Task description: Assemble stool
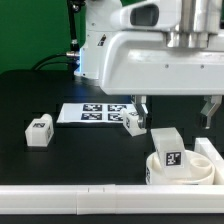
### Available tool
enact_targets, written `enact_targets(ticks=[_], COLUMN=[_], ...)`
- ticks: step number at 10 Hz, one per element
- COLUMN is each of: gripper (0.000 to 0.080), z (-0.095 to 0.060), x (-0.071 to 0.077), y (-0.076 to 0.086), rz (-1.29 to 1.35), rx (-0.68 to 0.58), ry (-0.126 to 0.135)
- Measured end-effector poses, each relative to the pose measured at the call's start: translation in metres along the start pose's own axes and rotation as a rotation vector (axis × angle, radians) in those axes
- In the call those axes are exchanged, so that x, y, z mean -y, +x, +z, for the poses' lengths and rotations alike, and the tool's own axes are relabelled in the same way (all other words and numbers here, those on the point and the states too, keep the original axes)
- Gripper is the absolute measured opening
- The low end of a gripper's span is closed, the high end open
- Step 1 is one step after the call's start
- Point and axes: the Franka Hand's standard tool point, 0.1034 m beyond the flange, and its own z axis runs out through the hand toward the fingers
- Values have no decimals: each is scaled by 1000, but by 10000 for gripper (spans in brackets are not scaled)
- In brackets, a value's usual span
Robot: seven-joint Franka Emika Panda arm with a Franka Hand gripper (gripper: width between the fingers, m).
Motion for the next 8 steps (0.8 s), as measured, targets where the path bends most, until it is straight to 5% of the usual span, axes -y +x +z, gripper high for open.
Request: enact_targets(ticks=[2, 6, 8], gripper=[649, 649, 649], z=[-4, 0, 1], x=[5, -6, 1], y=[11, 6, 4], rz=[-135, -590, -788], rx=[8, 49, 44], ry=[-14, -58, -81])
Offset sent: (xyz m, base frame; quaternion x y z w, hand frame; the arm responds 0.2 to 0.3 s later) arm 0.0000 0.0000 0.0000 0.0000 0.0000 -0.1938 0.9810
